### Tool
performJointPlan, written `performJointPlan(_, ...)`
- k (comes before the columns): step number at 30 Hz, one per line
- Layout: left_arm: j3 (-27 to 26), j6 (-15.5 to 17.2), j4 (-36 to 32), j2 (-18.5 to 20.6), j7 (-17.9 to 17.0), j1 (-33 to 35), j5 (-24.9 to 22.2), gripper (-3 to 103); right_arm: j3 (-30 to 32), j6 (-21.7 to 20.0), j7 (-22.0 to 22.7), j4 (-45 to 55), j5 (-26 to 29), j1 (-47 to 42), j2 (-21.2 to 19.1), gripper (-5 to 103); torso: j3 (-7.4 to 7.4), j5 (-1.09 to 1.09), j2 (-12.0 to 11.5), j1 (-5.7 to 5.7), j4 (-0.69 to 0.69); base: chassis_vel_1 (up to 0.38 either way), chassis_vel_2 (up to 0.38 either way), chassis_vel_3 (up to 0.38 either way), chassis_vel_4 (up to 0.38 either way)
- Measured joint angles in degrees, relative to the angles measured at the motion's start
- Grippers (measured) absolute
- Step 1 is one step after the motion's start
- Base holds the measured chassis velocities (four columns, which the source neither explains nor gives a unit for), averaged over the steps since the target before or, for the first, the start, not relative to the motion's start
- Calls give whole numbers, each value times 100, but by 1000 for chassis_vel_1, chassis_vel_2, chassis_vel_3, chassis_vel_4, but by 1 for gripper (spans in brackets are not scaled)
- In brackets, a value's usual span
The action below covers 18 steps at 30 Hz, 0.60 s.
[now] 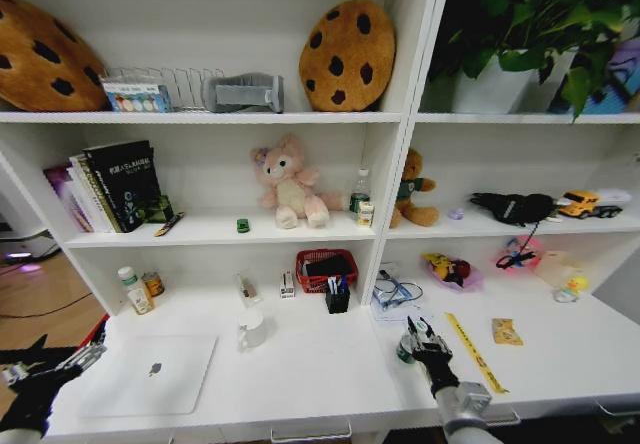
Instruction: Organize the objects on the table.
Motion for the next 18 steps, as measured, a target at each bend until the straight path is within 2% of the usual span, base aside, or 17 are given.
performJointPlan(3,0,0,0,0,1,0,0,100,168,-150,189,592,-6,-566,104,31,0,0,0,0,0,0,0,0,0)
performJointPlan(4,0,0,0,0,0,0,0,100,225,-249,386,940,-72,-977,196,31,-1,0,0,-1,0,0,0,0,0)
performJointPlan(5,0,0,0,0,0,0,0,100,225,-249,386,940,-72,-977,196,31,-1,0,0,-1,0,0,0,0,0)
performJointPlan(8,0,0,0,0,1,0,0,100,221,-348,675,1449,-620,-1676,323,31,-1,-2,0,-2,-2,0,0,0,0)
performJointPlan(9,0,1,0,0,0,0,0,100,115,-452,866,1728,-1194,-2156,340,31,-1,-1,1,-2,0,0,0,0,0)
performJointPlan(13,0,0,0,0,0,0,0,100,33,-515,1120,1690,-1373,-2446,377,31,-1,-1,1,-2,0,0,0,0,0)
performJointPlan(18,0,1,0,0,0,0,0,100,-36,-344,1248,743,-1346,-2476,414,31,-1,2,0,-1,-1,0,0,0,0)
